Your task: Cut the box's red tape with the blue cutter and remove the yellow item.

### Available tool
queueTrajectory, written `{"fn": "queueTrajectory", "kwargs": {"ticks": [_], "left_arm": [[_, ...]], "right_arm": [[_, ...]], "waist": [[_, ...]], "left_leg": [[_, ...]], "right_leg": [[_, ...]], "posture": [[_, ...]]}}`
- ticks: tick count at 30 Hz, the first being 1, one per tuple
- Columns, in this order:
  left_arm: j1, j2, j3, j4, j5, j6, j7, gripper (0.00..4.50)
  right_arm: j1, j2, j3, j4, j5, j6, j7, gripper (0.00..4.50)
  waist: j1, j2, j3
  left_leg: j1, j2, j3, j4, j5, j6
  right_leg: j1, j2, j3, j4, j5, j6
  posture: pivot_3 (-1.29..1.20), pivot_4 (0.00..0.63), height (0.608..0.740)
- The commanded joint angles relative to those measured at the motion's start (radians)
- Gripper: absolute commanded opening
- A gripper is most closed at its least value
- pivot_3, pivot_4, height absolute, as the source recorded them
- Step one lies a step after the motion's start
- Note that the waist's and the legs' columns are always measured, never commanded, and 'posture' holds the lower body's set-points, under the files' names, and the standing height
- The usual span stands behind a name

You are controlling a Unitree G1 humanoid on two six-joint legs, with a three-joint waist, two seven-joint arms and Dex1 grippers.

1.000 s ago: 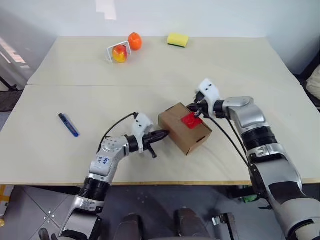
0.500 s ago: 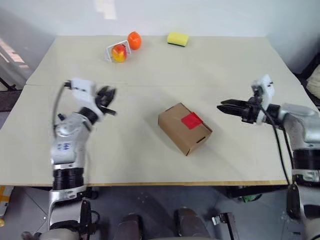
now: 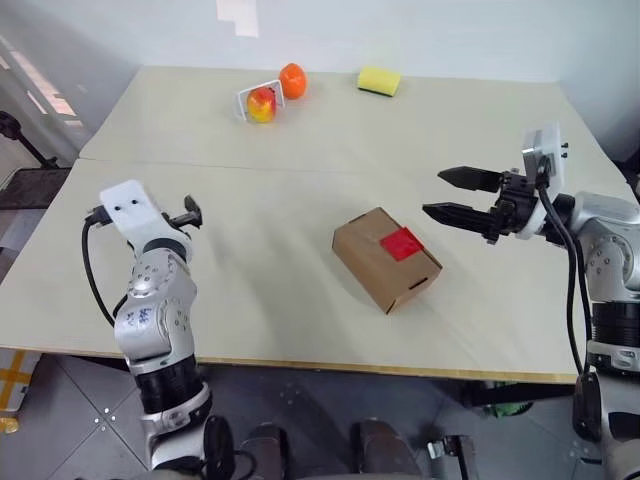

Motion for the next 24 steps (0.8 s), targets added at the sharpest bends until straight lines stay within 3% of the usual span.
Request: {"fn": "queueTrajectory", "kwargs": {"ticks": [1, 8, 18, 21, 24], "left_arm": [[-0.038, -0.011, 0.081, -0.017, -0.001, 0.021, 0.084, 4.48], [-0.081, 0.033, 0.088, 0.162, 0.006, 0.124, 0.082, 4.48], [-0.107, 0.036, 0.128, 0.184, 0.047, 0.306, 0.126, 4.48], [-0.115, 0.031, 0.140, 0.190, 0.057, 0.336, 0.131, 3.92], [-0.119, 0.029, 0.143, 0.201, 0.058, 0.351, 0.120, 3.07]], "right_arm": [[-0.037, 0.003, 0.007, -0.027, 0.024, -0.019, 0.017, 4.50], [-0.114, 0.029, 0.074, -0.012, 0.020, -0.037, 0.069, 4.50], [-0.160, 0.012, 0.111, -0.013, 0.031, -0.022, 0.140, 4.50], [-0.159, 0.005, 0.114, -0.009, 0.028, -0.016, 0.160, 4.50], [-0.157, 0.001, 0.116, 0.005, 0.015, -0.031, 0.170, 4.50]], "waist": [[0.000, 0.000, 0.000], [-0.003, -0.002, 0.001], [-0.003, -0.002, 0.001], [-0.004, -0.002, 0.001], [-0.004, -0.002, 0.001]], "left_leg": [[0.000, 0.000, 0.000, 0.000, 0.000, 0.000], [0.000, 0.000, 0.000, 0.000, -0.001, -0.001], [0.000, 0.000, 0.000, 0.000, -0.001, -0.001], [0.000, 0.000, 0.000, 0.000, -0.001, -0.001], [0.001, 0.000, 0.001, -0.001, -0.001, -0.001]], "right_leg": [[0.000, 0.000, 0.000, 0.000, 0.000, 0.000], [-0.001, 0.001, -0.001, 0.000, 0.000, 0.000], [-0.001, -0.001, -0.004, 0.000, 0.000, 0.000], [-0.001, 0.000, -0.004, 0.000, 0.000, 0.000], [-0.001, -0.001, -0.004, 0.000, 0.000, 0.000]], "posture": [[0.00, 0.150, 0.740], [0.00, 0.150, 0.740], [0.00, 0.150, 0.740], [0.00, 0.150, 0.740], [0.00, 0.150, 0.740]]}}
